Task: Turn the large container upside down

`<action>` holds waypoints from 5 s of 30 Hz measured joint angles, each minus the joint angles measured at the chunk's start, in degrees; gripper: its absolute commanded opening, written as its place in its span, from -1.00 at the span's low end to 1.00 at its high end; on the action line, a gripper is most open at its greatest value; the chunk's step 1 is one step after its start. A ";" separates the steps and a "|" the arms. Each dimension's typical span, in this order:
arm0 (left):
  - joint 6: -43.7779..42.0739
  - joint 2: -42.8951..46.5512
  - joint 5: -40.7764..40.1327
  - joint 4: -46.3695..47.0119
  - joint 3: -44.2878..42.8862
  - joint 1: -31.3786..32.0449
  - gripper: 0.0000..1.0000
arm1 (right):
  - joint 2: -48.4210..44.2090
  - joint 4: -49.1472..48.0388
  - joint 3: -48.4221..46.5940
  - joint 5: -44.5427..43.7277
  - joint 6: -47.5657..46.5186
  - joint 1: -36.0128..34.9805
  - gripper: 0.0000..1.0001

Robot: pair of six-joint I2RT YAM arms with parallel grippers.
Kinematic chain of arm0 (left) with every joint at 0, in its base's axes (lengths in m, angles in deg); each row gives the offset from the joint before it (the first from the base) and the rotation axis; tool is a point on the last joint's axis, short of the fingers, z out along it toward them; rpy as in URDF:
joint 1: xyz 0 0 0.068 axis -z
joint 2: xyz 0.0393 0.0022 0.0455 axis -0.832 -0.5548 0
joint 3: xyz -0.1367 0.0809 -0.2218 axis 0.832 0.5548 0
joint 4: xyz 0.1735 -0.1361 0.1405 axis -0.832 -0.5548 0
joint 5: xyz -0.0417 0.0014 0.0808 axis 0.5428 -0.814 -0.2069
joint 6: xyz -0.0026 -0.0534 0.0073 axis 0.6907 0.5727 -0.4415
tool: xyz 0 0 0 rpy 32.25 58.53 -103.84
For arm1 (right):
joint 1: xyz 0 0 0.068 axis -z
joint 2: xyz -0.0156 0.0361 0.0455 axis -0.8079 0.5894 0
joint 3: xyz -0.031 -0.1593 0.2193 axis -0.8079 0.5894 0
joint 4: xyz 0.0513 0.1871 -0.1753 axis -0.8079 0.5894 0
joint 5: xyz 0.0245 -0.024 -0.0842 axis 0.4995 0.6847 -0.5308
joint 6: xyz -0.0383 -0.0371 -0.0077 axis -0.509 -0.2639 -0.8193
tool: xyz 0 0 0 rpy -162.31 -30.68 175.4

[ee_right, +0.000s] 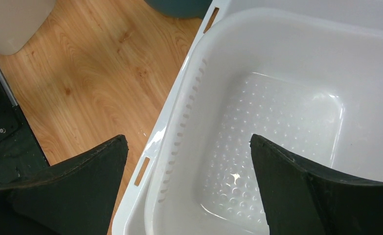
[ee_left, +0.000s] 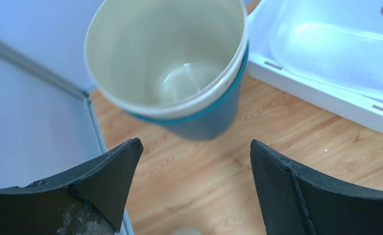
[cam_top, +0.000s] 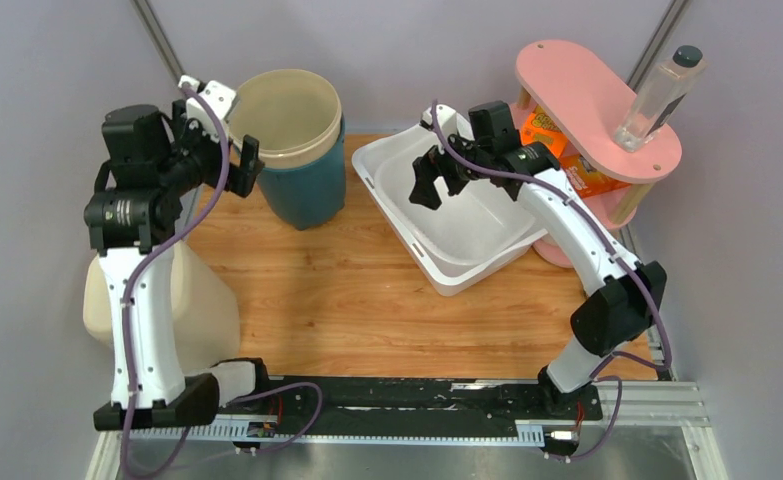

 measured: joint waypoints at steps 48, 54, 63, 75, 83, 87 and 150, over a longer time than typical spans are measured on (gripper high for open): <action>4.26 -33.86 12.37 -3.78 -18.75 10.21 -0.99 | 13.73 -5.97 -11.30 2.84 14.19 -2.78 1.00; 2.56 -28.48 10.10 -7.06 -18.36 10.21 -0.99 | 20.94 -7.93 -21.49 -1.36 21.62 -6.97 1.00; 2.08 -20.20 7.21 -10.03 -13.09 10.32 -0.99 | 27.45 -14.38 -29.20 6.36 32.76 -9.27 1.00; 2.91 -20.06 5.38 -9.57 -12.81 10.34 -0.99 | 30.16 -18.84 -30.80 13.20 38.34 -12.00 1.00; 4.57 -19.89 5.33 -9.07 -11.56 10.16 -0.99 | 33.14 -19.74 -32.85 11.61 41.42 -13.18 1.00; 5.05 -19.69 5.07 -8.94 -11.56 10.16 -0.99 | 33.14 -20.11 -32.79 9.84 42.25 -13.90 1.00; -5.92 -12.24 -5.42 9.40 -18.12 10.47 -0.99 | 30.67 -13.31 -32.41 14.43 20.37 -10.75 0.99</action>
